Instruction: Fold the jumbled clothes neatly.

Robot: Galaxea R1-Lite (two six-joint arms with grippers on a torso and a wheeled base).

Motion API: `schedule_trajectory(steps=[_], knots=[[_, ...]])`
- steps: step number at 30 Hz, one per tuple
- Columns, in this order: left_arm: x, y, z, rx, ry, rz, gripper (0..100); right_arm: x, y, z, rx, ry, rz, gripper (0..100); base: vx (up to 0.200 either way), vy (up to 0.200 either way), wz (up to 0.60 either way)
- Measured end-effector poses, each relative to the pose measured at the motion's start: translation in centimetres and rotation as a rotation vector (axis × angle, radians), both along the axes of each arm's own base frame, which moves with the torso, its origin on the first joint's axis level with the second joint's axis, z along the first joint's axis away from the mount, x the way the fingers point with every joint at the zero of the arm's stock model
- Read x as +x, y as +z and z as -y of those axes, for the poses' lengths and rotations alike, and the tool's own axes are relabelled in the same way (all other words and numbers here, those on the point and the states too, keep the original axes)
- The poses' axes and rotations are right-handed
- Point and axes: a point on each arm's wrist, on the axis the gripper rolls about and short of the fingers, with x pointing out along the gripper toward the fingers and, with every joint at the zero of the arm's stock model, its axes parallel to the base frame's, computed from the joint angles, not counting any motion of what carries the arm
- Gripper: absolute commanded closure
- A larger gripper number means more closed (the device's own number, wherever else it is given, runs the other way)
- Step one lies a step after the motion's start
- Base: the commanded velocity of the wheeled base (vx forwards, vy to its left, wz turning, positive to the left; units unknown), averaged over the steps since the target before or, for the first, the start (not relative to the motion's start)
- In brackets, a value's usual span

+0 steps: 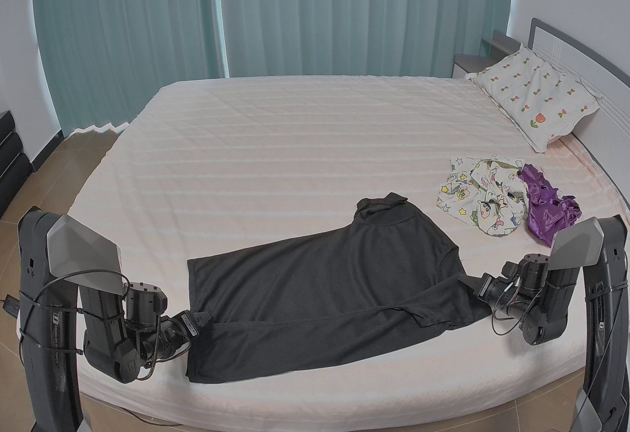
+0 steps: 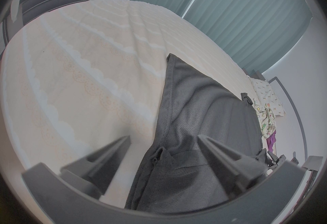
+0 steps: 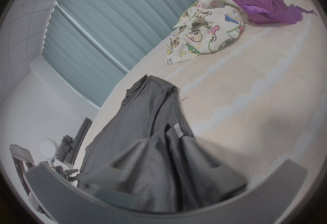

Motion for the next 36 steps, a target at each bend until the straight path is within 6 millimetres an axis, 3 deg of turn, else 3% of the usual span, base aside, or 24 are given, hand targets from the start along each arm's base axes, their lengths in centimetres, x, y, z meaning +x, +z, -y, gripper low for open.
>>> schedule_trajectory(steps=[16, 23, 36], knots=[[0.5, 1.7, -1.3, -0.051, 0.105, 0.120, 0, 0.0, 2.4, 1.9, 0.147, -0.120, 0.000, 0, 0.025, 0.000, 0.00], [0.7, 2.1, -1.4, -0.058, 0.132, 0.149, 0, -0.2, 2.7, 1.8, 0.145, -0.126, -0.001, 0, 0.200, 0.000, 0.00], [0.9, 2.4, -1.8, -0.070, 0.153, 0.181, 0, -0.2, 2.7, 1.9, 0.144, -0.127, -0.001, 0, 0.000, -0.015, 0.00]])
